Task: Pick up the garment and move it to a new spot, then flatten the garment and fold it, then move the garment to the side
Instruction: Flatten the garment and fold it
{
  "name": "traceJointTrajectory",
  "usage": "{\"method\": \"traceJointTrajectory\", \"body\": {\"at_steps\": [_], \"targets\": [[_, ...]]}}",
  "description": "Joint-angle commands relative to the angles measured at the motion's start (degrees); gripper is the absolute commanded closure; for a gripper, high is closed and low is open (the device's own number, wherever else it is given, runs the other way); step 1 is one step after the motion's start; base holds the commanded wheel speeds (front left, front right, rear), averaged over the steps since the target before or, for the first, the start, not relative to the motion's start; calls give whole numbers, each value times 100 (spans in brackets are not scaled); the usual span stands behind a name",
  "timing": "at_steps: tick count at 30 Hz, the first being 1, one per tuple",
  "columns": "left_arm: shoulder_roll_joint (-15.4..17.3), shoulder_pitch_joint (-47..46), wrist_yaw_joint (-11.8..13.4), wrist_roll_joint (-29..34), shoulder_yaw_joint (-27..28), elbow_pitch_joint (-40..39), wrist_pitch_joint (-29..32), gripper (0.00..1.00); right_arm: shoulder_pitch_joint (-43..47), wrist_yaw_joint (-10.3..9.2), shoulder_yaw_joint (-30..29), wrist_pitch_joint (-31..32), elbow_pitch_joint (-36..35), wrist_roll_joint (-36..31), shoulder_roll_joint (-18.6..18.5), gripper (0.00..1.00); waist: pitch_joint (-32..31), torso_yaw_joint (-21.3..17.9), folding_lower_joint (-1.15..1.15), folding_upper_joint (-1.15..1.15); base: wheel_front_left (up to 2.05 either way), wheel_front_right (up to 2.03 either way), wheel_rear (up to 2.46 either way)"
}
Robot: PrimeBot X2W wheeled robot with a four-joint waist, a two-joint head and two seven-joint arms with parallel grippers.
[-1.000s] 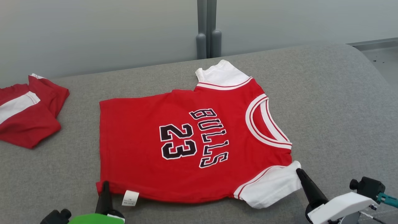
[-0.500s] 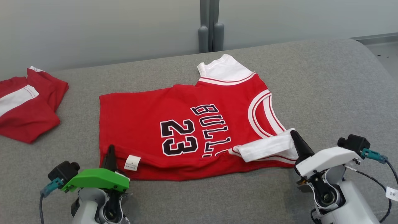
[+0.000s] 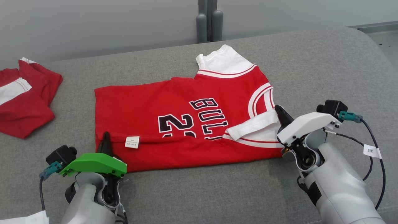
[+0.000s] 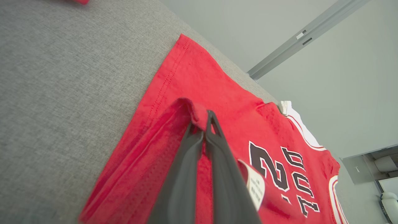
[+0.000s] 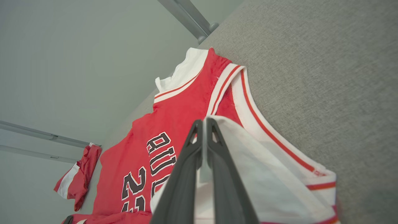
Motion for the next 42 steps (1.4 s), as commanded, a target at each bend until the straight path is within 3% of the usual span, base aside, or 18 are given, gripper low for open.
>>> {"method": "traceJointTrajectory", "body": {"at_steps": [1, 10, 11, 12, 13, 14, 24, 34, 38, 42], "targets": [[13, -123, -44, 20, 3, 39, -46, 100, -155, 2, 26, -57, 175, 13, -19, 100, 35, 31, 0, 0, 0, 0, 0], [-56, -446, -121, 132, -15, 345, -139, 100, -1078, 2, 380, -359, 1518, 184, -19, 100, 205, 168, 0, 0, 0, 0, 0], [-63, -471, -122, 136, -10, 377, -143, 100, -1132, 2, 417, -394, 1572, 277, -18, 81, 219, 174, 0, 0, 0, 0, 0], [-66, -496, -121, 145, -3, 410, -148, 84, -1177, 2, 461, -435, 1619, 344, -19, 55, 230, 177, 0, 0, 0, 0, 0], [-68, -514, -125, 158, 6, 433, -152, 52, -1216, 2, 522, -476, 1645, 401, -18, 0, 240, 178, 0, 0, 0, 0, 0], [-69, -530, -129, 173, 15, 444, -155, 0, -1250, 2, 580, -511, 1662, 473, -17, 0, 249, 179, 0, 0, 0, 0, 0], [-46, -246, -168, 454, 289, -33, -148, 0, -1410, 2, 1233, -900, 1330, 951, -16, 0, 262, 189, 0, 0, 0, 0, 0], [154, 306, -126, 1348, 337, -1060, -148, 0, -1390, 2, 1872, -1556, 713, 228, -373, 0, 121, 131, 0, 0, 0, 0, 0], [230, 626, 19, 1608, 374, -1397, -143, 0, -1168, 2, 1799, -1628, 424, 5, -536, 0, 28, 96, 0, 0, 0, 0, 0], [260, 1101, 287, 1671, 423, -1701, -113, 0, -685, 2, 1254, -1635, -199, -462, -760, 0, -89, 65, 0, 0, 0, 0, 0]]}}
